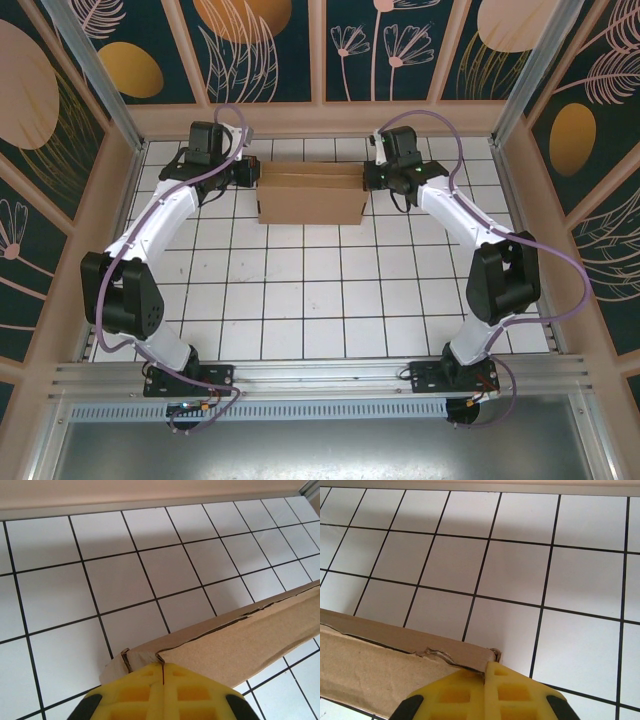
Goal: Fold the paper box
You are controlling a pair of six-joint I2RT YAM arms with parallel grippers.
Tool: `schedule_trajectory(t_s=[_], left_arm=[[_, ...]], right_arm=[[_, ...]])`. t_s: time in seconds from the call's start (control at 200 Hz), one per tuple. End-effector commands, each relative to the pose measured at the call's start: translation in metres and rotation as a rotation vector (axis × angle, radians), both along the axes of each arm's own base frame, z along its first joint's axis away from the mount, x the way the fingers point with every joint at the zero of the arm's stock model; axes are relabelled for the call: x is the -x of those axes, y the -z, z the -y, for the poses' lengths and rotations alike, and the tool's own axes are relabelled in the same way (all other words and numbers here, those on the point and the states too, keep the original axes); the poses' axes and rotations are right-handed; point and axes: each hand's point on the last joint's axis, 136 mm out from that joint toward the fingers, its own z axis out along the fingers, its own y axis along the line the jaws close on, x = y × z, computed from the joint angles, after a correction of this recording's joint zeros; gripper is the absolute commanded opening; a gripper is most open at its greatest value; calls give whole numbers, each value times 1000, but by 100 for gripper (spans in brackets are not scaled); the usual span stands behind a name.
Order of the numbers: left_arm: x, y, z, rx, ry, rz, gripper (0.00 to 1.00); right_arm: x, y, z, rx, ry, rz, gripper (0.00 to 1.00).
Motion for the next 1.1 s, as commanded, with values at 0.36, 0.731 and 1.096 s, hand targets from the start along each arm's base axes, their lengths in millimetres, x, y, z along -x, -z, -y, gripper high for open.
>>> schedule_trajectory(t_s=[0.36, 0.731, 1.096], left_arm=[[11, 25, 12, 10, 27, -42, 0], [22, 41, 0, 13, -29, 5, 0], [33, 64, -4, 27, -47, 0, 0]], right_arm=[[23, 9, -20, 15, -88, -28, 0], [24, 6, -16, 9, -74, 10, 0], [33, 13, -10, -28, -52, 81, 0]])
